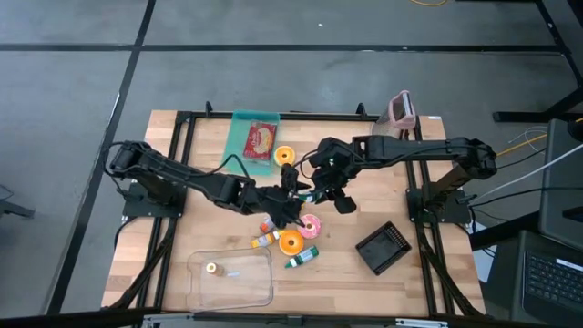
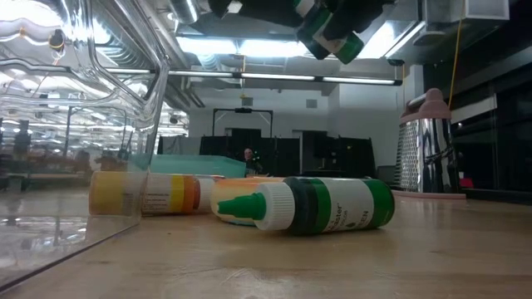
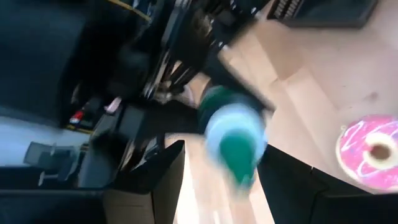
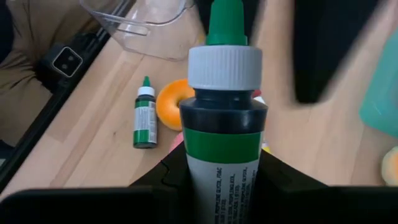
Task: Pick & Place Food Item
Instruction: Put the top green food coloring bottle into the transparent bin
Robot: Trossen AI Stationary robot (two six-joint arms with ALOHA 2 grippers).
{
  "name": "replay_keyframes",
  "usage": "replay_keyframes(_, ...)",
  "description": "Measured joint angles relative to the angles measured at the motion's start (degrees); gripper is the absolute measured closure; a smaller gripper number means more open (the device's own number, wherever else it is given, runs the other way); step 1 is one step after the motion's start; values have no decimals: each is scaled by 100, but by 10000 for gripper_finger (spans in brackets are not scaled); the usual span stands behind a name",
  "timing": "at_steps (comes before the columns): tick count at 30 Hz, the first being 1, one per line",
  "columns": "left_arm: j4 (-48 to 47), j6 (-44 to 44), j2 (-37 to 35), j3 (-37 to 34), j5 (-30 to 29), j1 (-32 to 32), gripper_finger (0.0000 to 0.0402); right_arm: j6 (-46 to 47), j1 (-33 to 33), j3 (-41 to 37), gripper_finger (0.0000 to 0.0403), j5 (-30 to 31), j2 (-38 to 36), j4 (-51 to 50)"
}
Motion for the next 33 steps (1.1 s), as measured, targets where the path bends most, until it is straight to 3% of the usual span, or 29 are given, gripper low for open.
replay_keyframes(11,-932,-71,569,798,-89,13,209,40,-7,-22,302,136,15,-172)
replay_keyframes(27,-1269,-130,570,858,-255,24,268,16,-4,-11,302,107,13,-200)
replay_keyframes(33,-1228,-130,570,858,-183,20,271,16,-4,-11,302,87,13,-216)
